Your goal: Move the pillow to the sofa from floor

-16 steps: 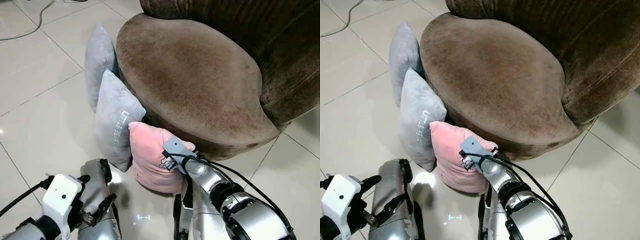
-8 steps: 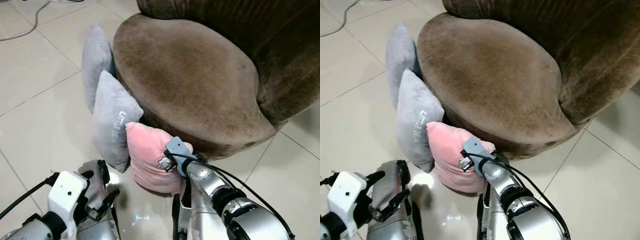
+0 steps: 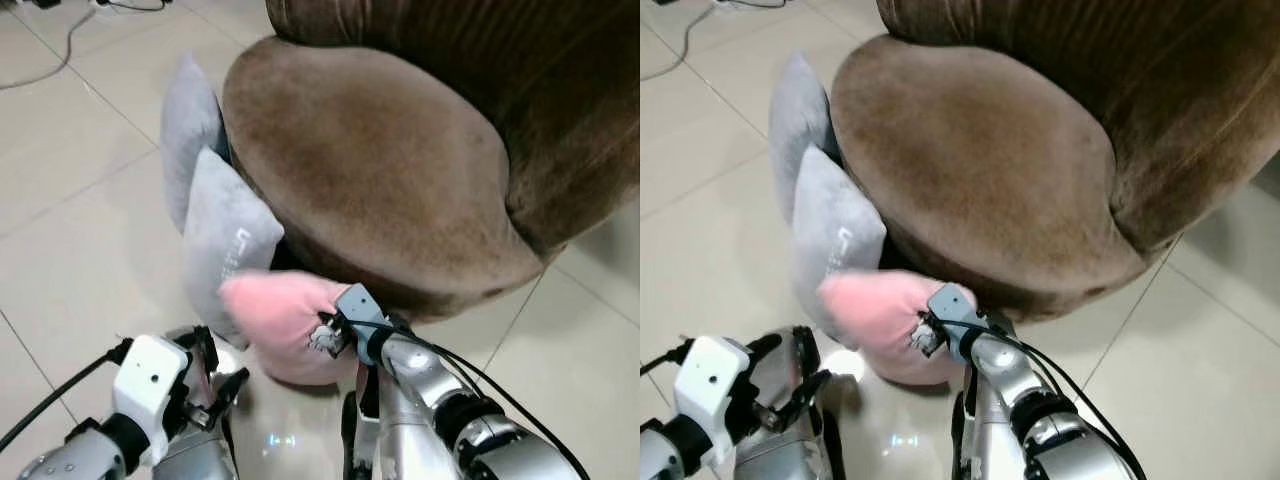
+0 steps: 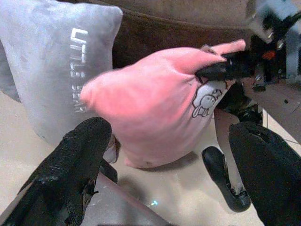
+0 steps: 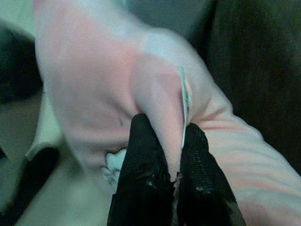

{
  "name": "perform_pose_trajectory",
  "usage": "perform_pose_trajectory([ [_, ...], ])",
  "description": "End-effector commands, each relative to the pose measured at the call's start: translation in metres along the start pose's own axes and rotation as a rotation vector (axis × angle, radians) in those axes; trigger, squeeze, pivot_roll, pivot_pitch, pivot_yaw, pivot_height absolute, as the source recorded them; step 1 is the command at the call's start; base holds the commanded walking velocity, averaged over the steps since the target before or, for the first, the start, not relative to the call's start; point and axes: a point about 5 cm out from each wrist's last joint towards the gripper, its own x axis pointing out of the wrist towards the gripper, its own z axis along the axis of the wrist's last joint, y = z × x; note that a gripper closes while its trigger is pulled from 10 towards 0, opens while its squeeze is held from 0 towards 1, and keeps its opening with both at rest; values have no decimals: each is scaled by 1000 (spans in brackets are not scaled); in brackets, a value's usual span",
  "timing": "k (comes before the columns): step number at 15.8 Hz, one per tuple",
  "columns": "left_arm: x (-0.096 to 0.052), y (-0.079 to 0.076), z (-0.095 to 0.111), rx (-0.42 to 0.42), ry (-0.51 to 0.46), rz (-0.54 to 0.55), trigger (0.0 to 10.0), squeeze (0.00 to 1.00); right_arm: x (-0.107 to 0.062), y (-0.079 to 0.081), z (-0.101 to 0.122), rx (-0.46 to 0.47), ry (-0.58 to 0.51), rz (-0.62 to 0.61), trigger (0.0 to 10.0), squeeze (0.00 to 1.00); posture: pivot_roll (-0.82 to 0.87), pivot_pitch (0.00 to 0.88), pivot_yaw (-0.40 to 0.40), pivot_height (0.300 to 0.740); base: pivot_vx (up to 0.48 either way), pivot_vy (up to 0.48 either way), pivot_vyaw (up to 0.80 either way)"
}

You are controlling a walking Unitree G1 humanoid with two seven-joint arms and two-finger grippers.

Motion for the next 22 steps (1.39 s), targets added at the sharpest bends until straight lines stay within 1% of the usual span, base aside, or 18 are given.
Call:
perform_pose_trajectory([
  [1,0,-5,0,1,-7,-5,10000,0,-9,-12,12,14,-121,4,10000,0,114,174,-131,555,0,0,0],
  [3,3,-8,2,0,-23,-16,10000,0,-32,-30,31,30,-285,9,10000,0,104,157,-122,575,0,0,0],
  [6,12,-6,8,17,-61,-10,10000,0,-63,-53,61,57,-430,-53,10000,0,94,141,-114,600,0,0,0],
  [7,17,-3,19,25,-115,13,10000,0,-94,-71,91,74,-542,-121,10000,0,85,113,-102,615,0,0,0],
  [9,22,1,37,49,-200,58,10000,0,-130,-86,126,88,-658,-200,10000,0,75,59,-82,635,0,0,0],
  [11,24,4,46,60,-246,92,10000,0,-142,-93,142,94,-709,-243,10000,0,75,21,-72,645,0,0,0],
  [12,29,10,57,68,-300,144,10000,0,-152,-100,155,124,-752,-303,10000,0,81,0,-66,655,0,0,0],
  [13,32,17,70,79,-359,219,10000,0,-154,-107,161,159,-747,-403,10000,0,92,0,-62,665,0,0,0],
  [14,37,23,84,97,-416,286,10000,0,-150,-110,157,198,-678,-530,10000,0,91,0,-56,680,0,0,0],
  [15,37,24,85,99,-422,292,10000,0,-149,-111,156,196,-667,-552,10000,0,91,0,-56,685,0,0,0],
  [17,49,33,94,107,-461,336,10000,0,-135,-104,146,274,-632,-602,10000,0,81,0,-50,705,0,0,0],
  [18,52,35,95,109,-469,348,10000,0,-132,-102,143,289,-620,-617,10000,0,80,0,-50,710,0,0,0],
  [19,60,39,97,126,-469,377,10000,0,-126,-100,143,328,-601,-637,10000,0,63,0,-37,720,0,0,0],
  [21,67,41,98,126,-475,395,10000,0,-121,-96,146,335,-592,-661,10000,0,36,0,-17,730,0,0,0],
  [22,74,41,95,125,-469,404,10000,0,-115,-94,146,330,-585,-695,10000,0,13,0,-2,740,0,0,0],
])
